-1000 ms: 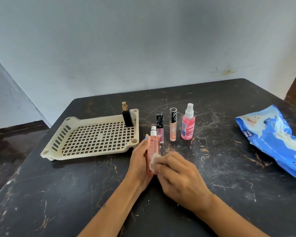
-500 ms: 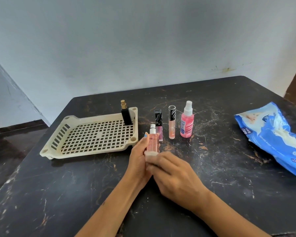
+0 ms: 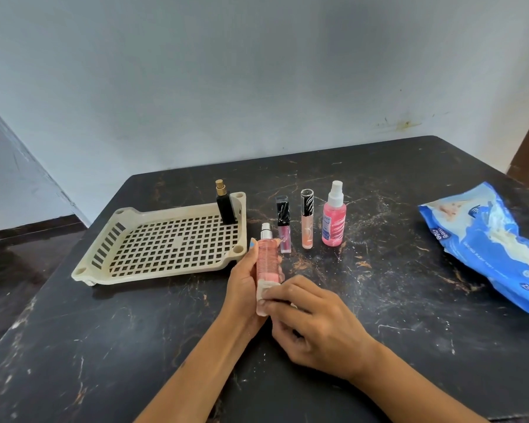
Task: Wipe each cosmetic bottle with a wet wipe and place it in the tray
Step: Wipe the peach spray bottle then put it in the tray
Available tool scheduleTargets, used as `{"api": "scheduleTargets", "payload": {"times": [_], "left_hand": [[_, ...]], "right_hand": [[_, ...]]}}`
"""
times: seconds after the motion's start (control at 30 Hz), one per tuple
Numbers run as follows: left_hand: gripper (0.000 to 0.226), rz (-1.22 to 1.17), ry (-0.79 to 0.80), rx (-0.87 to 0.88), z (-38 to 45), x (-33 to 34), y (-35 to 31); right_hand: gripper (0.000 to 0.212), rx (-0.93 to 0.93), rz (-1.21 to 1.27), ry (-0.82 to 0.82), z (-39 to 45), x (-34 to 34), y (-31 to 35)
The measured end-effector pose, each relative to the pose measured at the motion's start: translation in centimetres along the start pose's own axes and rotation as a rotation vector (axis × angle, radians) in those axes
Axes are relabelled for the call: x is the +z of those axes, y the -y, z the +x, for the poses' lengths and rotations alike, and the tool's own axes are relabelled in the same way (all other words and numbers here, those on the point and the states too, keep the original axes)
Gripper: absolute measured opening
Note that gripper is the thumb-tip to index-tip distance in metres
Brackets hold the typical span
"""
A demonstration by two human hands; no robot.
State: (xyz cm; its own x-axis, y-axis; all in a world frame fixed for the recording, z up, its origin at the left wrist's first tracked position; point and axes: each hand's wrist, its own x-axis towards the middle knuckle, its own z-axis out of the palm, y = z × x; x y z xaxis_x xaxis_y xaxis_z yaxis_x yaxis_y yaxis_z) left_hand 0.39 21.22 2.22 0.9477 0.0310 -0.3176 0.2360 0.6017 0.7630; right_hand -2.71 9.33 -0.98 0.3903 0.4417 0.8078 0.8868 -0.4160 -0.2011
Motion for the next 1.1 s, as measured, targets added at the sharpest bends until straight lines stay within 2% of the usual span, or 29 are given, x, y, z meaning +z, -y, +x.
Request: {"api": "scheduleTargets", "payload": {"times": [0.33,0.57,0.73,0.87,0.93,1.1], "left_hand": [[0.041,-0.003,0.019,0.008,0.0,0.0,0.1],[0.043,0.007,-0.001,-0.011,0.0,0.0,0.2],[0.040,0.065,0.132,0.021,-0.4,-0.1,0.6],[0.040,0.120,0.175,0.049,-0.6,0.3,0.9],[0.040,0.093,0.150,0.037,-0.6,0.2,0.8],[0.035,0.104,0.031,-0.009,0.4,-0.9,0.8]], "right_hand": [[0.009,-0.023,-0.051,0.025,-0.1,0.2,-0.2],[0.021,0.027,0.007,-0.013,-0.1,0.3,-0.5],[0.026,0.233,0.006,-0.165,0.1,0.5,-1.0],[0.031,0.349,0.000,-0.249,0.2,0.7,-1.6],[0.027,0.331,0.017,-0.259,0.1,0.5,-1.5],[0.016,0.080,0.008,-0.149,-0.3,0.4,-0.4]]}}
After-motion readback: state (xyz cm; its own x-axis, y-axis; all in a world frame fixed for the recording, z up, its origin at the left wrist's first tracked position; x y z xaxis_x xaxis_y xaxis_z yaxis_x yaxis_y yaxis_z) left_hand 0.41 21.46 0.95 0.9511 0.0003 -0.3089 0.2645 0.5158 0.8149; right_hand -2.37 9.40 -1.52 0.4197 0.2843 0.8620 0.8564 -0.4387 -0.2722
